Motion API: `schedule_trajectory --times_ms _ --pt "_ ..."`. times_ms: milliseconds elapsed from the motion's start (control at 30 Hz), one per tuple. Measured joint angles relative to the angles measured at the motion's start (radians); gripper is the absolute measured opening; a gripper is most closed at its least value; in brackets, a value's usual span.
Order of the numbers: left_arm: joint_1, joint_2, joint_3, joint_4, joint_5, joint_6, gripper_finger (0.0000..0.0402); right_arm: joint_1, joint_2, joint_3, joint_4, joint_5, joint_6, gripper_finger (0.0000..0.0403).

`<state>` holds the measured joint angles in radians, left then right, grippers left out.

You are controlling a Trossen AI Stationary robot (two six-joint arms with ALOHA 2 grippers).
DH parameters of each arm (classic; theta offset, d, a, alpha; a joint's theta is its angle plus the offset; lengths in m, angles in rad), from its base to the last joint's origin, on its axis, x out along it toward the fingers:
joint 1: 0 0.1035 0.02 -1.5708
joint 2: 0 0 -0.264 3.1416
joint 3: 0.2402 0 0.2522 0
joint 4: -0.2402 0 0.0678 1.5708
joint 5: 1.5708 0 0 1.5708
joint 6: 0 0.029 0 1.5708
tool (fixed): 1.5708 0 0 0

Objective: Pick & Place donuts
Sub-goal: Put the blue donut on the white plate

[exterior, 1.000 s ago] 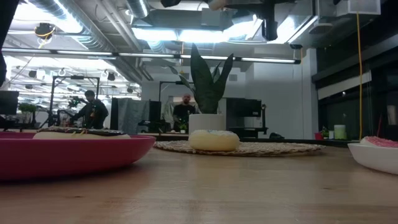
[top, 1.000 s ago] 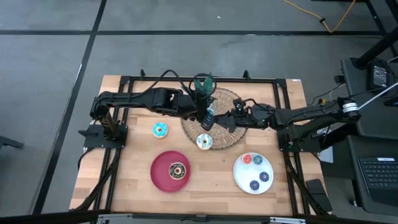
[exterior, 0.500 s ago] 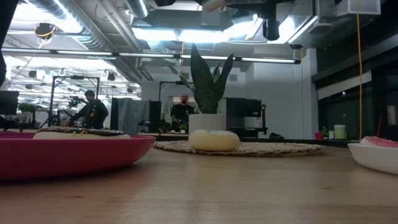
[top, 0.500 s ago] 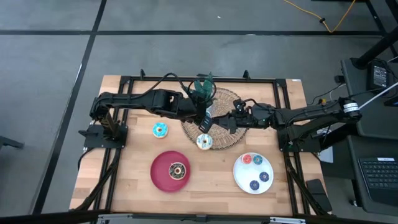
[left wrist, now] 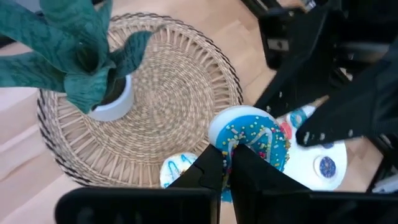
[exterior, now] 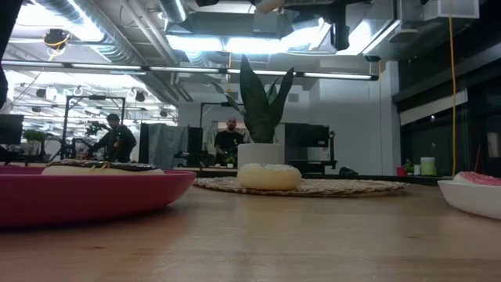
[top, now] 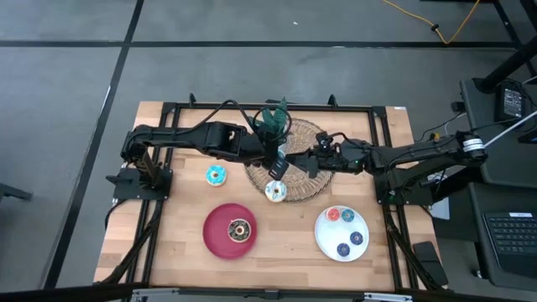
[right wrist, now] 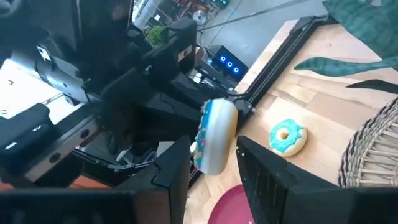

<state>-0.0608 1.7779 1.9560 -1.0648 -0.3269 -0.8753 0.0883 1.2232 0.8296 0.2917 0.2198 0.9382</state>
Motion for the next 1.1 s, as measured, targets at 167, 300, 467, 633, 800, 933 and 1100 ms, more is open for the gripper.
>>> schedule_trajectory --times_ms 167,300,467,633,800,933,1100 --pt "0.001 0.000 0.000 0.042 -0.019 -0.001 0.0011 0.000 0.033 0.000 0.031 0.000 0.012 0.0134" --pt "-0.001 0.000 -0.002 0.051 -0.016 0.006 0.0011 0.000 0.050 0.000 0.042 -0.003 0.019 0.0134" --pt "-0.004 0.001 -0.002 0.037 -0.021 0.006 0.0011 0.000 0.051 0.000 0.042 -0.004 0.017 0.0134" --pt "-0.004 0.001 -0.002 0.020 -0.020 0.001 0.0011 0.000 0.051 0.000 0.040 -0.019 0.019 0.0134" --pt "-0.004 0.001 -0.002 0.019 -0.019 -0.001 0.0011 0.000 0.051 0.000 0.040 -0.037 0.026 0.0116" --pt "-0.004 0.001 -0.002 0.017 0.005 -0.001 0.0012 0.000 0.051 0.000 0.040 -0.061 0.027 0.0067" --pt "-0.004 0.001 -0.002 0.017 0.008 -0.005 0.0030 0.000 0.051 0.000 0.047 -0.087 0.026 0.0012"
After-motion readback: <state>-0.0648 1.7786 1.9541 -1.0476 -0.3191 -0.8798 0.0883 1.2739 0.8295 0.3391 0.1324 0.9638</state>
